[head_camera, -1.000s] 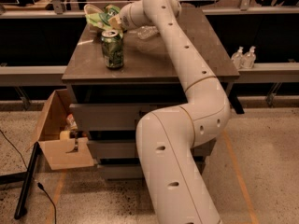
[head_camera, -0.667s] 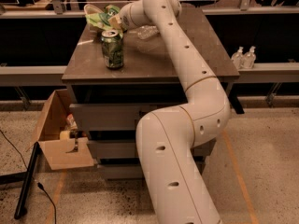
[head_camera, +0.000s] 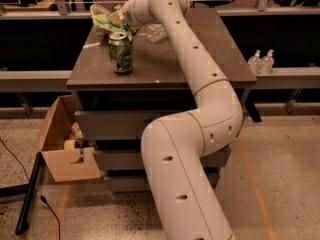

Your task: Pick green rice chip bag from paper bowl and place on counter

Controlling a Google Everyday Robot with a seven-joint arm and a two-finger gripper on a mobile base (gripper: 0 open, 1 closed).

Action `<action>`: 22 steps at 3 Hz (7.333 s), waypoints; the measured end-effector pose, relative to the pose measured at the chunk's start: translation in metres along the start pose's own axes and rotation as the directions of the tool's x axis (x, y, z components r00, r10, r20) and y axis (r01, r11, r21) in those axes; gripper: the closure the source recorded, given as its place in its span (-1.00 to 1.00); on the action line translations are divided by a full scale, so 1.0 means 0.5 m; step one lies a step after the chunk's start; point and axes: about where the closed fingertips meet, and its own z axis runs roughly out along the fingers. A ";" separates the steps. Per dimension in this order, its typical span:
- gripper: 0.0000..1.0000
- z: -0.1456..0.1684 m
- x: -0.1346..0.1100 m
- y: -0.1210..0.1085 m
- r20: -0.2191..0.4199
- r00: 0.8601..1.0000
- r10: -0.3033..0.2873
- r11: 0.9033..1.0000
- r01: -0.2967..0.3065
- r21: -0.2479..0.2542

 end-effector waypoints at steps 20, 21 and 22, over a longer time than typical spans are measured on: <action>0.79 -0.375 0.122 -0.127 -0.119 0.971 0.206 0.978 -0.210 -0.020; 0.31 -0.413 0.131 -0.073 -0.133 0.967 0.220 0.970 -0.231 -0.076; -0.16 -0.444 0.139 -0.023 -0.137 0.964 0.228 0.965 -0.243 -0.099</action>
Offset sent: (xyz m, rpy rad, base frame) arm 0.0306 0.0016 0.0250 0.0265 -0.0107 0.0001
